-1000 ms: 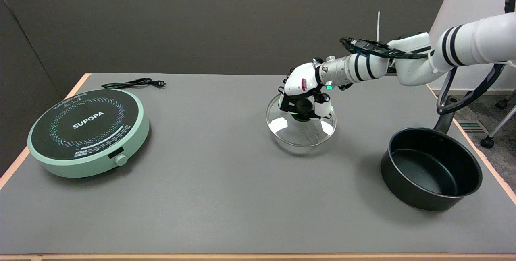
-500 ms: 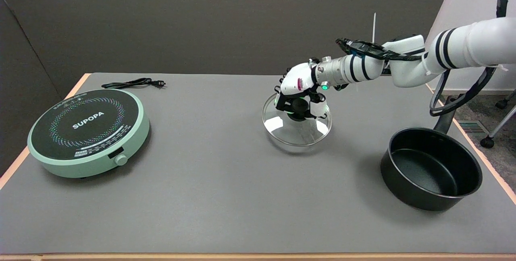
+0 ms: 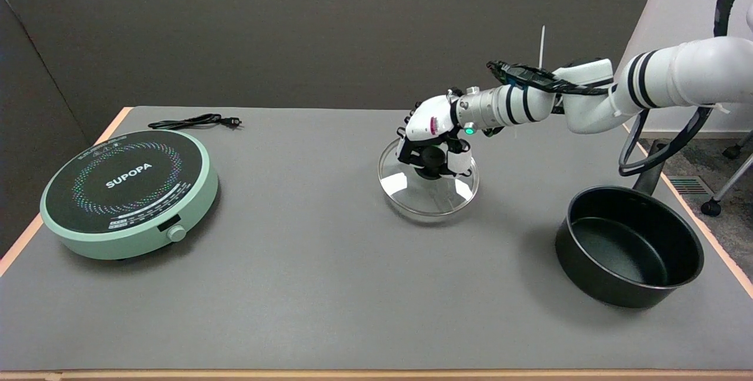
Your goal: Place the pot lid onto the table.
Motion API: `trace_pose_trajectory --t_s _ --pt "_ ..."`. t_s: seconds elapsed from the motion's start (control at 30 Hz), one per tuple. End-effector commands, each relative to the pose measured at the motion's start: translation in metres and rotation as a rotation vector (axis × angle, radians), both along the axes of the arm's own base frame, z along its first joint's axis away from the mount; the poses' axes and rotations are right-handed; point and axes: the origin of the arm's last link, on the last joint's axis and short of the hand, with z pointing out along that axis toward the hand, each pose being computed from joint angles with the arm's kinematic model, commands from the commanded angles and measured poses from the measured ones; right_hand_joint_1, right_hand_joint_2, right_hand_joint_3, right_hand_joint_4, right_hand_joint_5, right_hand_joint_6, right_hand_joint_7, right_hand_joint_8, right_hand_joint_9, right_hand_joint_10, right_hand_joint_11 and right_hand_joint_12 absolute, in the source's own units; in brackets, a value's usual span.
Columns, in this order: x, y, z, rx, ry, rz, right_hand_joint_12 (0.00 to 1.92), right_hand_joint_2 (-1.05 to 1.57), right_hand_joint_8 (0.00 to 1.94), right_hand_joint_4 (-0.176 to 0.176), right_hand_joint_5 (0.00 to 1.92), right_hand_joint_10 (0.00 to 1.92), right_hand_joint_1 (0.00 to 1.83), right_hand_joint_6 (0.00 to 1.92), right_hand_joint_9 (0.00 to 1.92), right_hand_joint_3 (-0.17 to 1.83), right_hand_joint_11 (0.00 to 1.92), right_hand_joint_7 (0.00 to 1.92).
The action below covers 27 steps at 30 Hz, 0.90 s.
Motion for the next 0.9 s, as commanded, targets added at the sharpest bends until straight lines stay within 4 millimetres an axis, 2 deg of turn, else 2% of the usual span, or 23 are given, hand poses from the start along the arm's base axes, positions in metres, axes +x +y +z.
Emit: trace_pose_trajectory --t_s 0.03,0.67,0.9 --pt "-0.0084 -0.0005 -0.0034 -0.011 -0.036 -0.004 1.29 0.56 1.6 0.176 0.7 1.86 1.39 1.77 0.9 1.26 0.71 0.97" --pt "-0.007 -0.0028 -0.0016 -0.02 -0.04 0.004 1.31 0.58 1.59 0.176 0.68 1.87 1.39 1.77 0.89 1.24 0.7 0.96" --pt "-0.0053 -0.0025 -0.0029 -0.012 -0.052 0.007 1.34 0.66 1.52 0.176 0.65 1.83 1.38 1.77 0.85 1.06 0.69 0.92"
